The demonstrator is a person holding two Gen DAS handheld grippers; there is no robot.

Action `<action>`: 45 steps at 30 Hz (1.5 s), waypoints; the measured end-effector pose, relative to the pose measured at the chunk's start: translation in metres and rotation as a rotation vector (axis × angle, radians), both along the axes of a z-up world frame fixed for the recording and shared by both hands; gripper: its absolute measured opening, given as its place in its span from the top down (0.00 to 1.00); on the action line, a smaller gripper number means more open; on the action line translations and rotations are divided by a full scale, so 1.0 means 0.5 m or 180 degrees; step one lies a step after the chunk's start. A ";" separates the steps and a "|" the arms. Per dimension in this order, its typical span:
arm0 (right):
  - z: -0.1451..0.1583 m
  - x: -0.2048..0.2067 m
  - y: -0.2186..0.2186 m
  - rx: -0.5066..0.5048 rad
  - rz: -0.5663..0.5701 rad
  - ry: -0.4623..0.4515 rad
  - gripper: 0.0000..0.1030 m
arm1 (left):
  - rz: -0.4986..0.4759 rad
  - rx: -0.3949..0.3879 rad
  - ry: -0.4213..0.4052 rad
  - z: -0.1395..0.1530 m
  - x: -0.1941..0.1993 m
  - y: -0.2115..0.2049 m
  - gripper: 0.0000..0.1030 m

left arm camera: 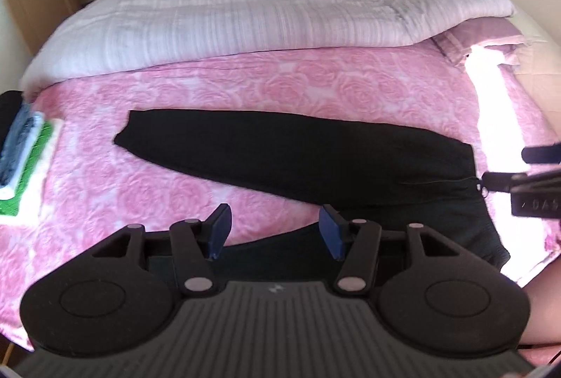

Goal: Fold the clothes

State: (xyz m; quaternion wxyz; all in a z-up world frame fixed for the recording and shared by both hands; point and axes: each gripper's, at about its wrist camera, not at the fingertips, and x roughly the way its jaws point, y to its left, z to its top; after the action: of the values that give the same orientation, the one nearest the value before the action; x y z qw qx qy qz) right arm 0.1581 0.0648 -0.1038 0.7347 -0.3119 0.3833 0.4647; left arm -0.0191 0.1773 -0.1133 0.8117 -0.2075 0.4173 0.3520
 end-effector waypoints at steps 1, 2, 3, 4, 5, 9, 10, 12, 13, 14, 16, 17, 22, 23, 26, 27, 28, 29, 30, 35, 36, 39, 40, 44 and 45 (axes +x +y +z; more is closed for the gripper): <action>-0.004 0.000 0.007 -0.0030 -0.0037 0.0006 0.31 | -0.0021 -0.0034 -0.0013 -0.004 0.004 0.008 0.50; -0.009 0.002 0.014 -0.0058 -0.0076 0.0018 0.31 | -0.0044 -0.0068 -0.0030 -0.006 0.007 0.014 0.50; -0.013 0.005 0.021 -0.0080 -0.0116 0.0033 0.31 | -0.0069 -0.0102 -0.0048 -0.009 0.010 0.020 0.50; -0.015 0.008 0.025 -0.0098 -0.0152 0.0049 0.31 | -0.0099 -0.0123 -0.0066 -0.012 0.014 0.026 0.50; -0.019 0.010 0.029 -0.0114 -0.0178 0.0063 0.31 | -0.0130 -0.0141 -0.0084 -0.016 0.019 0.032 0.50; -0.053 0.032 0.050 -0.0218 -0.0242 0.0199 0.31 | -0.0176 -0.0151 -0.0108 -0.034 0.025 0.057 0.50; -0.067 0.042 0.054 -0.0249 -0.0261 0.0282 0.31 | -0.0170 -0.0158 -0.0109 -0.042 0.024 0.064 0.50; -0.096 0.064 0.061 -0.0296 -0.0294 0.0455 0.31 | -0.0158 -0.0192 -0.0103 -0.062 0.021 0.079 0.50; -0.112 0.077 0.065 -0.0321 -0.0317 0.0522 0.31 | -0.0153 -0.0225 -0.0093 -0.075 0.019 0.086 0.50; -0.129 0.089 0.068 -0.0350 -0.0346 0.0584 0.31 | -0.0147 -0.0269 -0.0069 -0.091 0.020 0.097 0.50; -0.166 0.116 0.071 -0.0429 -0.0405 0.0684 0.31 | -0.0144 -0.0353 0.0001 -0.127 0.025 0.114 0.50; -0.185 0.128 0.071 -0.0468 -0.0414 0.0719 0.31 | -0.0147 -0.0387 0.0038 -0.145 0.029 0.122 0.50; -0.254 0.194 0.058 -0.0565 -0.0537 0.0676 0.31 | -0.0195 -0.0538 0.0162 -0.227 0.067 0.162 0.50; -0.262 0.211 0.053 -0.0558 -0.0560 0.0671 0.31 | -0.0211 -0.0562 0.0180 -0.241 0.082 0.170 0.51; -0.283 0.261 0.045 -0.0507 -0.0612 0.0665 0.31 | -0.0302 -0.0520 0.0176 -0.276 0.134 0.187 0.51; -0.291 0.282 0.045 -0.0483 -0.0616 0.0663 0.31 | -0.0316 -0.0471 0.0178 -0.288 0.154 0.194 0.53; -0.303 0.303 0.047 -0.0462 -0.0615 0.0663 0.31 | -0.0306 -0.0426 0.0193 -0.301 0.171 0.203 0.55; -0.315 0.325 0.050 -0.0444 -0.0613 0.0664 0.31 | -0.0291 -0.0385 0.0210 -0.314 0.188 0.211 0.58; -0.330 0.347 0.055 -0.0440 -0.0614 0.0666 0.31 | -0.0280 -0.0369 0.0241 -0.331 0.206 0.224 0.60; -0.403 0.440 0.107 -0.0416 -0.0482 0.0640 0.34 | -0.0453 -0.0343 0.0280 -0.403 0.294 0.297 0.60; -0.415 0.457 0.121 -0.0397 -0.0439 0.0620 0.37 | -0.0547 -0.0335 0.0290 -0.419 0.312 0.314 0.60; -0.444 0.499 0.168 -0.0325 -0.0299 0.0562 0.41 | -0.0925 -0.0210 0.0346 -0.459 0.367 0.361 0.60; -0.453 0.511 0.184 -0.0295 -0.0252 0.0548 0.41 | -0.1068 -0.0160 0.0347 -0.471 0.384 0.380 0.60; -0.481 0.545 0.259 -0.0123 0.0005 0.0510 0.45 | -0.1619 -0.0103 0.0240 -0.509 0.431 0.455 0.60; -0.486 0.549 0.281 -0.0090 0.0085 0.0499 0.45 | -0.1758 -0.0116 0.0224 -0.517 0.443 0.476 0.60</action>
State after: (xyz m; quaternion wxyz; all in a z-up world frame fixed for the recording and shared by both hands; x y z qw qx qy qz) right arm 0.4326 0.2055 -0.3467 0.6917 -0.2900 0.4420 0.4920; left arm 0.2023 0.4152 -0.3719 0.8581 -0.0881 0.4922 0.1169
